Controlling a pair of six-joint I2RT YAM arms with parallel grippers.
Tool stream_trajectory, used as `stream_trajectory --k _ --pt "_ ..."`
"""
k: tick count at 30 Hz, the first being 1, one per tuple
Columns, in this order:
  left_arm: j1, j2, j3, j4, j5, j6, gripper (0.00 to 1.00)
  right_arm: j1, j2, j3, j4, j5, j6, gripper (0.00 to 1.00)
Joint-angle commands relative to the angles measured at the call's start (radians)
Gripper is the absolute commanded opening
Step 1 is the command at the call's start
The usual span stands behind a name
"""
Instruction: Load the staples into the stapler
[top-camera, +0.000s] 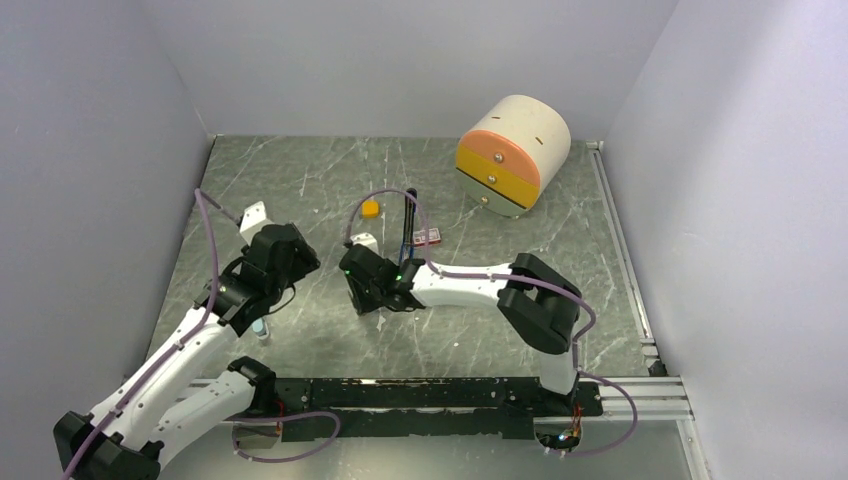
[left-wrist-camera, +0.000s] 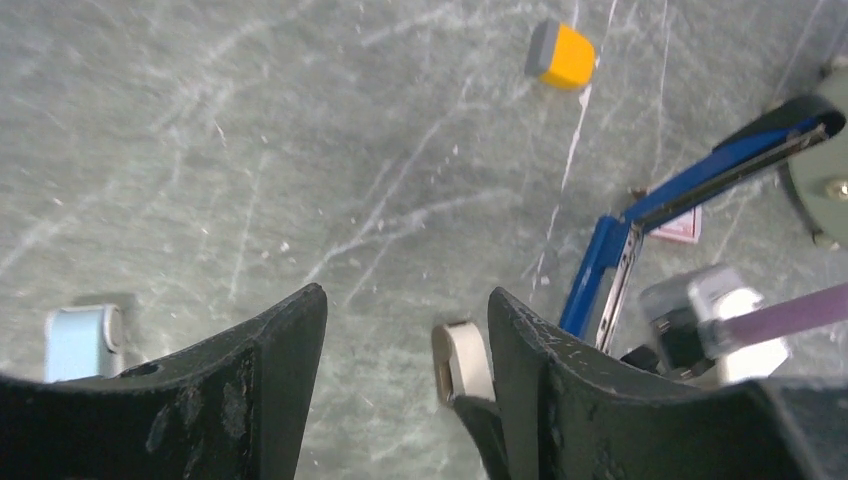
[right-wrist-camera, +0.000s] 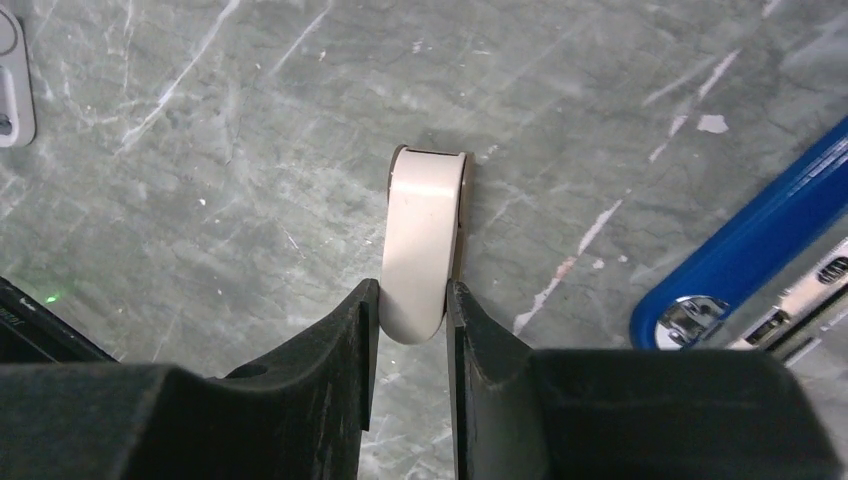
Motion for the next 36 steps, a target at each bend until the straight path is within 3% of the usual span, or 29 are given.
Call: stream_trajectory --k 1,6,12,16,19,24,29,36 --pt "0.006 -0.024 -0.072 0.048 0.19 -0.072 0.66 -0.055 -0.098 -0.072 0.081 -0.028 0.077 0.17" --pt "0.006 -0.032 -0.156 0.172 0.411 -0.083 0.7 -0.132 -0.195 -0.169 0.188 -0.125 0.173 0.17" --pt "0.006 0.123 -0.254 0.459 0.701 -0.024 0.56 -0.192 -0.241 -0.232 0.293 -0.246 0.273 0.17" --pt "0.006 0.202 -0.329 0.696 0.843 -0.029 0.55 -0.223 -0.274 -0.273 0.335 -0.314 0.339 0.17" --pt "0.006 0.227 -0.357 0.79 0.872 -0.029 0.5 -0.233 -0.302 -0.317 0.376 -0.357 0.364 0.18" --pt "0.006 0.219 -0.368 0.805 0.843 -0.015 0.26 -0.253 -0.314 -0.36 0.424 -0.387 0.384 0.18" --pt "0.006 0.207 -0.38 0.779 0.815 0.002 0.22 -0.258 -0.318 -0.365 0.424 -0.406 0.374 0.18" --pt "0.006 0.182 -0.401 0.768 0.81 0.013 0.08 -0.262 -0.338 -0.365 0.394 -0.391 0.362 0.18"
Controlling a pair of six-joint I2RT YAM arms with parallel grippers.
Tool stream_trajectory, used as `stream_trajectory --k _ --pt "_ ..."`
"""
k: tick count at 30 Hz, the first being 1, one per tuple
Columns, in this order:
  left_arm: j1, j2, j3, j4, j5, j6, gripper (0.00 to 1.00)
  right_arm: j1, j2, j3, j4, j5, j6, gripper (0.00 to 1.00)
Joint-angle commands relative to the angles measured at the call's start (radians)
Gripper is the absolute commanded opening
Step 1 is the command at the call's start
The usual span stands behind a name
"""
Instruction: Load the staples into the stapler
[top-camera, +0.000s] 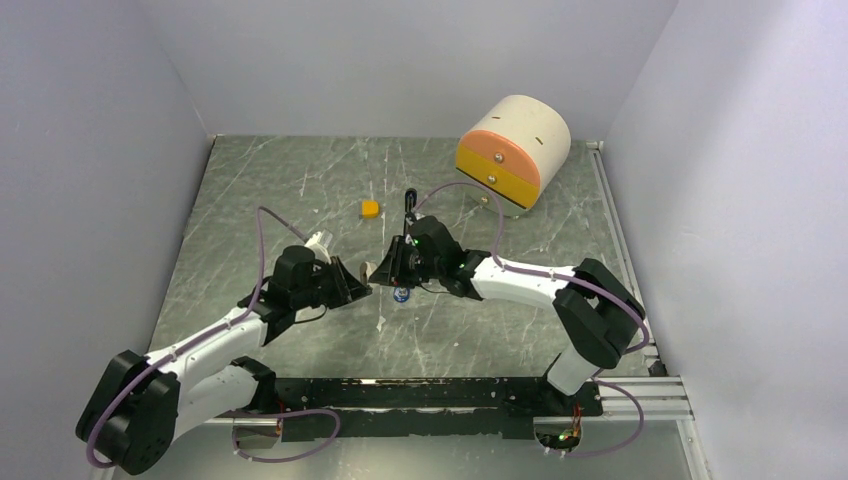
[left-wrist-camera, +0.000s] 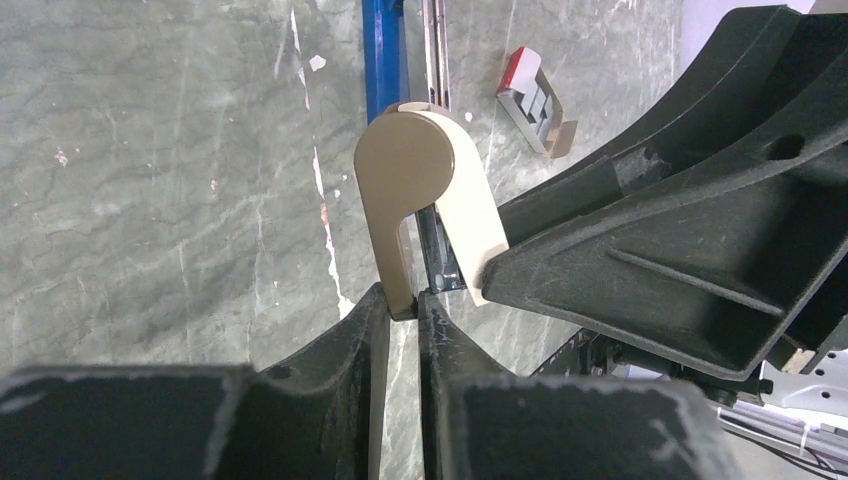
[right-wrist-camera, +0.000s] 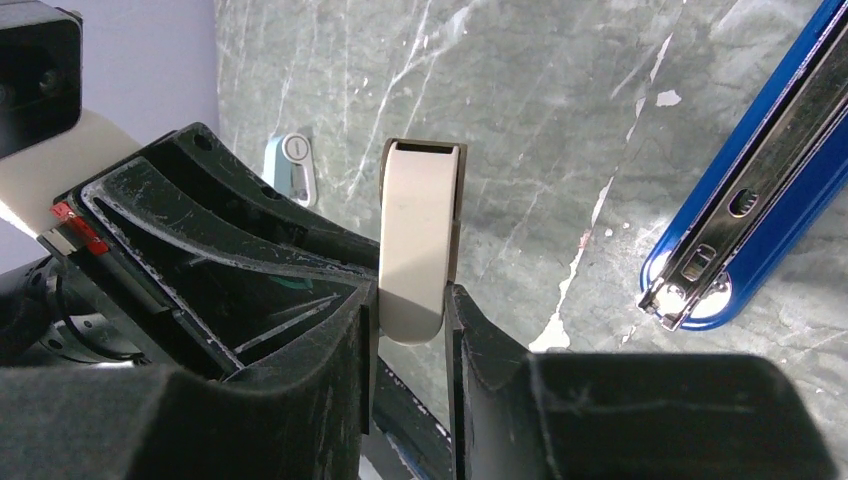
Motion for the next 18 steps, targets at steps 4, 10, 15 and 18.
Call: stream_trajectory --k 4,10,15,18 --pt "0.001 -0.035 0.001 0.018 0.014 0.063 0.05 -0.013 -0.032 0.04 -0.043 -0.012 -0.033 0.18" --pt "0.001 -0.033 0.02 -0.02 0.049 0.12 0.05 -0.046 -0.048 0.061 -0.098 -0.006 -0.069 0.19" --pt "0.001 -0.027 0.05 -0.05 0.084 0.181 0.05 -0.083 -0.072 0.081 -0.148 0.003 -0.107 0.2" --pt "0.0 -0.021 0.064 -0.059 0.098 0.221 0.05 -0.101 -0.083 0.104 -0.182 0.011 -0.133 0.2"
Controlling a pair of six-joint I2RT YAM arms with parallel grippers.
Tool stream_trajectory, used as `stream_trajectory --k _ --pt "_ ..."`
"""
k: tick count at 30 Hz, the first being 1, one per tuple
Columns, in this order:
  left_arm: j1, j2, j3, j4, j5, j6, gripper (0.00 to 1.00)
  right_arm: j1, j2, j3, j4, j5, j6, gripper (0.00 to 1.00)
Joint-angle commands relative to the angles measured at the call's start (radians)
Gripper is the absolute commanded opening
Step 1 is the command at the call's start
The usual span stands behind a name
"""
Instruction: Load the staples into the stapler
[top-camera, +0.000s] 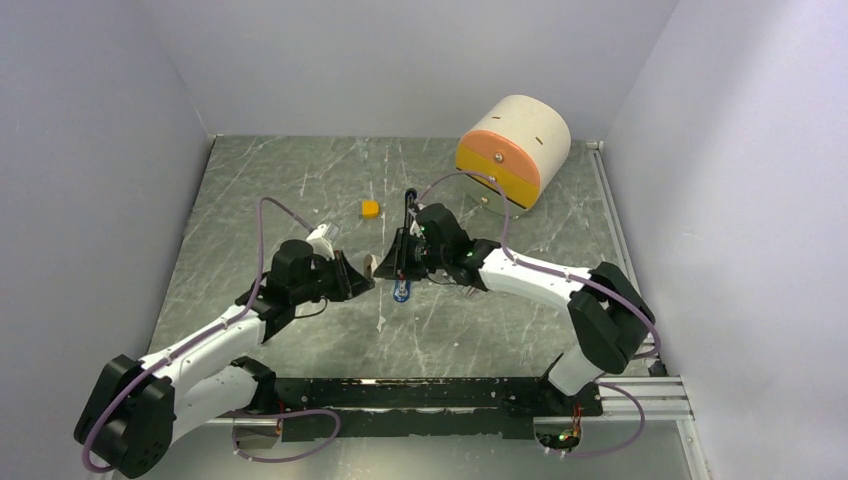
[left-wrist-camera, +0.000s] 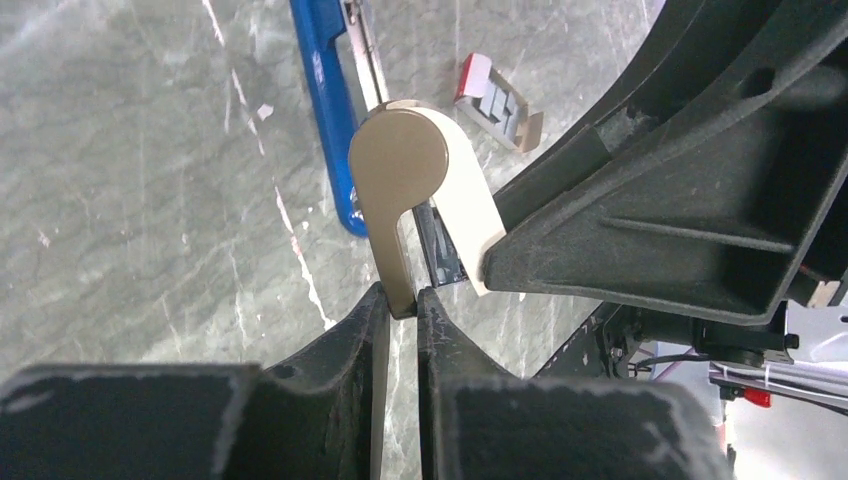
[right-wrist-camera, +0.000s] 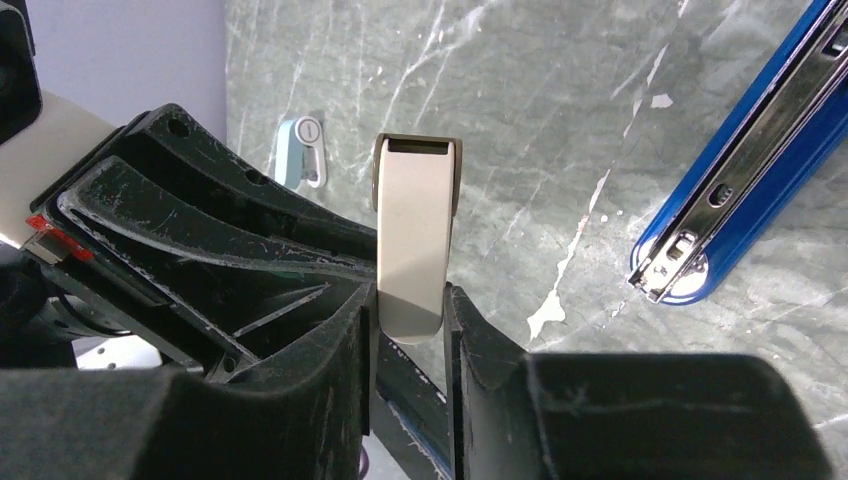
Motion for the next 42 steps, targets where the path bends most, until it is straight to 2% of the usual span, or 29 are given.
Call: stream_trajectory --k 1,11,15,19,23,27,31,35,39,42 --pt "0.0 0.007 0.033 -0.06 0.058 0.1 0.05 -0.061 -0.045 0.055 -0.06 0.069 -0.07 0.2" --pt "0.0 -0.034 0.039 -0.085 0.05 0.105 0.05 -0.103 -0.093 0.078 -0.115 -0.017 -0.128 0.2" --pt "0.0 -0.05 0.041 -0.079 0.059 0.107 0.05 -0.105 -0.07 0.094 -0.12 -0.049 -0.168 0.23" --pt "0.001 -0.06 0.034 -0.054 0.084 0.105 0.05 -0.118 -0.029 0.166 -0.169 -0.042 -0.229 0.26" --pt "-0.001 -0.065 0.066 -0.05 0.147 0.111 0.05 -0.185 0.023 0.273 -0.232 -0.076 -0.297 0.3" --pt "-0.003 -0.081 0.129 -0.142 0.141 0.166 0.05 -0.207 0.099 0.409 -0.294 -0.155 -0.363 0.33" --pt "-0.004 -0.098 0.16 -0.224 0.107 0.197 0.05 -0.209 0.169 0.465 -0.299 -0.231 -0.39 0.35" --pt "-0.004 -0.071 0.196 -0.266 0.072 0.177 0.05 -0.211 0.151 0.448 -0.259 -0.218 -0.376 0.44" --pt "-0.005 -0.038 0.215 -0.258 0.016 0.129 0.05 -0.209 0.069 0.363 -0.195 -0.129 -0.346 0.63" --pt "-0.004 -0.026 0.203 -0.212 -0.001 0.067 0.05 -0.197 -0.005 0.243 -0.078 -0.098 -0.297 0.75"
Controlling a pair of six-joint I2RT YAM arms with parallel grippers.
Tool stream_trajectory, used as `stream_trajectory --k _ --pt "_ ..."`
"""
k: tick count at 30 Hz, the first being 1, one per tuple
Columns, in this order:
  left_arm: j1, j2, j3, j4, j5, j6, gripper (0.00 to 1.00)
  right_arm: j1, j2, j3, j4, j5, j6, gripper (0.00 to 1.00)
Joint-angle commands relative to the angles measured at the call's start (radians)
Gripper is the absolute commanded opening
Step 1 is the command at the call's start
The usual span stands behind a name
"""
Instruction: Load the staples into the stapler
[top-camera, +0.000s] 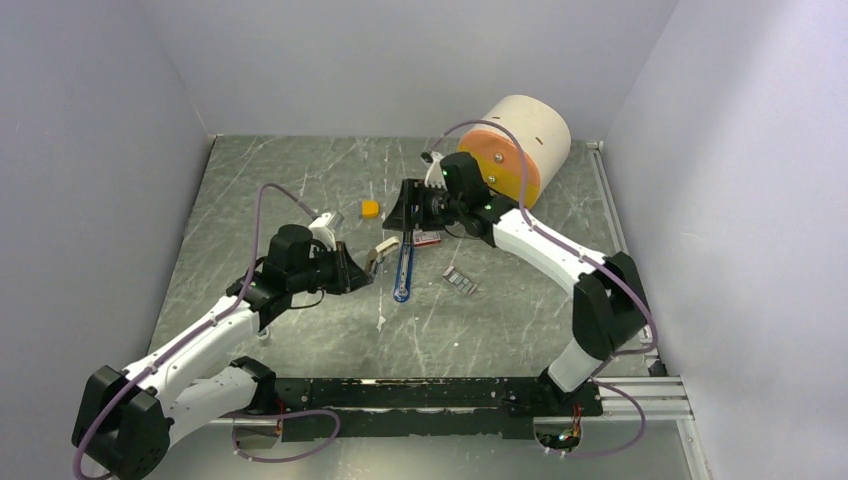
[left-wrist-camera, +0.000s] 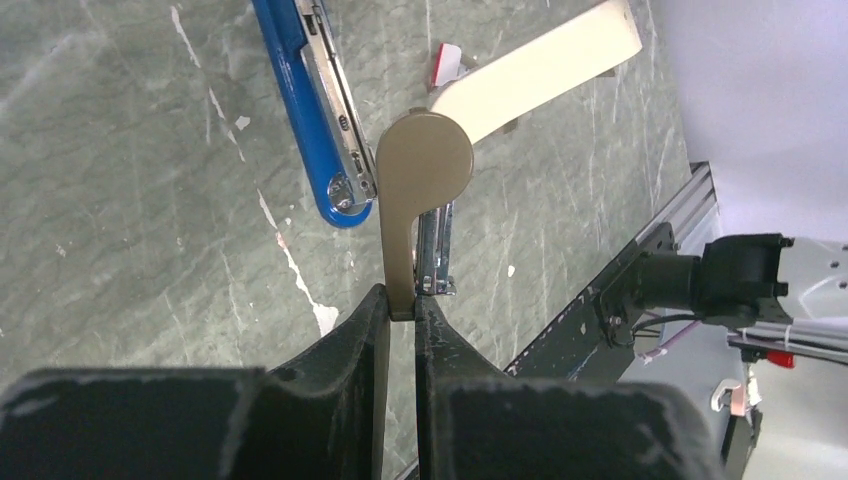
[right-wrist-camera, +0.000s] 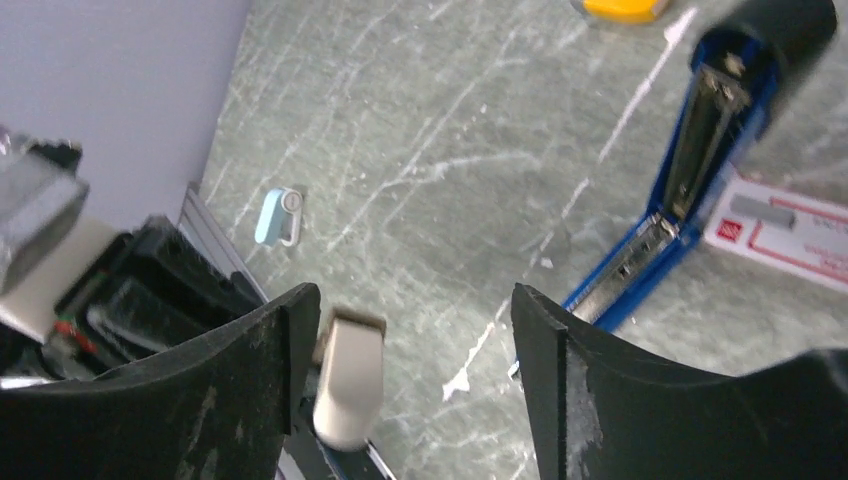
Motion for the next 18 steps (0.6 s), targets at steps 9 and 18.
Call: stream_trajectory --k 9,18 --pt "-0.003 0.051 -0.042 0.276 -0.055 -0.269 0.05 0.181 -0.159 -0.23 0.228 0.397 0.158 0.81" --pt "-0.002 0.066 -0.044 0.296 -0.065 -0.275 0.05 0.222 -0.075 -0.16 0.18 0.494 0.208 0.61"
